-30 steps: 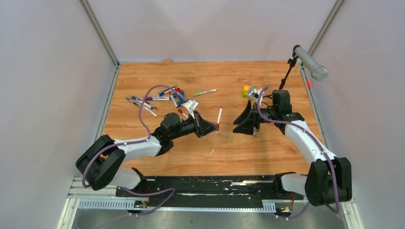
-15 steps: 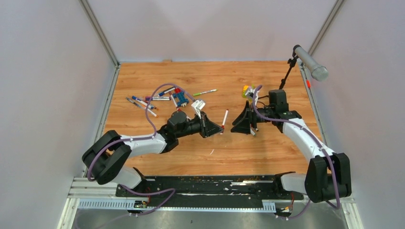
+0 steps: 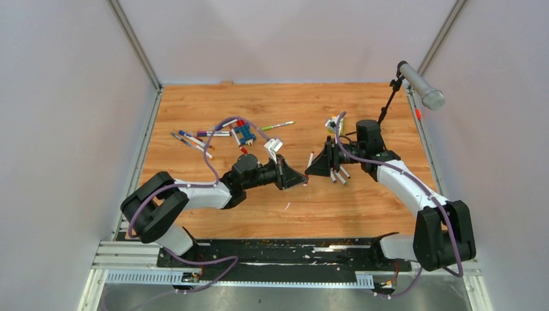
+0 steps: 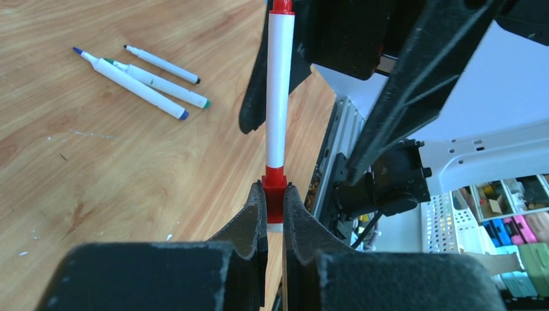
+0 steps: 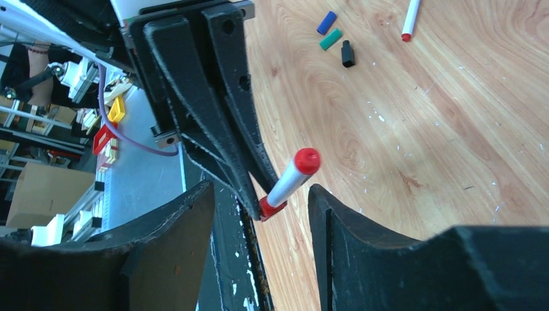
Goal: Open the pen caps
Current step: Pick up the pen from the center of the board.
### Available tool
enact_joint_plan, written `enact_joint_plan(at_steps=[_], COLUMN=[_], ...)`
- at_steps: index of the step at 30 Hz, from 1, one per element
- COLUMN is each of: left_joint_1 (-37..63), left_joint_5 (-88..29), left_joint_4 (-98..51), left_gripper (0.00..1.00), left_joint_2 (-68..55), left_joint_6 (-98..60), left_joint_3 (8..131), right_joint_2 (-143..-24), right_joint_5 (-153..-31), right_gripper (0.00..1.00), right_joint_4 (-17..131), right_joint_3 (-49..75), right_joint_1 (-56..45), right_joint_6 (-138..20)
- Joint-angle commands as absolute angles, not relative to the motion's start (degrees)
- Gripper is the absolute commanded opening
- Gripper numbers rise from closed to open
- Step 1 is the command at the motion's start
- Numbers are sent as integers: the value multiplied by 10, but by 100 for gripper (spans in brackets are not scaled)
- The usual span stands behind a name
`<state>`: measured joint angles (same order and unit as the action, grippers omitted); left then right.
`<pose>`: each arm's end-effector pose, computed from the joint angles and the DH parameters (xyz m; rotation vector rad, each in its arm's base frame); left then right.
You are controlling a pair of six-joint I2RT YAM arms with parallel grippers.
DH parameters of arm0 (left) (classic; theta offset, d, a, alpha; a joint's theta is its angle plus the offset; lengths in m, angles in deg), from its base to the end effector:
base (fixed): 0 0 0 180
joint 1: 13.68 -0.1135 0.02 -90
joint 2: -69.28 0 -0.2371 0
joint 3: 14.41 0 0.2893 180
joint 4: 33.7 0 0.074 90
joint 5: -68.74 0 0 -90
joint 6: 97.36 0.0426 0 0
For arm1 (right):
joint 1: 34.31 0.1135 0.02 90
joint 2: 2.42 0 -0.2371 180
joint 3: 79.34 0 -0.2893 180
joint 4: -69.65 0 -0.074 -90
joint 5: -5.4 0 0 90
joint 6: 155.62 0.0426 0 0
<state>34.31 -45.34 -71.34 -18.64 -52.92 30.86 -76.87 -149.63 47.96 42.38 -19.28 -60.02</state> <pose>0.2124 -0.2618 0.1446 0.4064 1.8684 -1.5269 0.2864 0.1169 0.2049 -0.7989 1.9739 1.4530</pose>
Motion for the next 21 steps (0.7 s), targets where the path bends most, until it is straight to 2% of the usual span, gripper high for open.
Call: enact_joint_plan(at_steps=[1, 4, 6, 11, 12, 16, 20, 21], left_joint_1=[348, 349, 350, 351, 351, 352, 352, 352], left_joint_5=[-451, -453, -454, -455, -455, -458, -459, -460], left_joint_4=[-760, -771, -777, -789, -791, -800, -798, -798], left_gripper=[0, 0, 0, 2, 6, 29, 45, 46], left_joint_2=[-186, -189, -192, -200, -201, -209, -215, -216], left_joint_6=[-538, -542, -545, -554, -557, -571, -577, -577], left_joint_3=[321, 320, 320, 320, 320, 318, 318, 319], right_joint_2=[-775, -777, -779, -776, -772, -762, -762, -762], right_joint_5=[-1469, -1466, -1468, -1474, -1473, -1478, -1486, -1488], right_gripper=[54, 51, 45, 4, 0, 0, 0, 0], right_joint_4=[511, 527, 539, 561, 561, 569, 572, 572], right_joint_3=[422, 426, 429, 433, 433, 435, 435, 435], right_joint_1=[-190, -190, -190, -190, -190, -190, -191, -191], right_joint_6=[-568, -548, -533, -517, -517, -512, -507, -506])
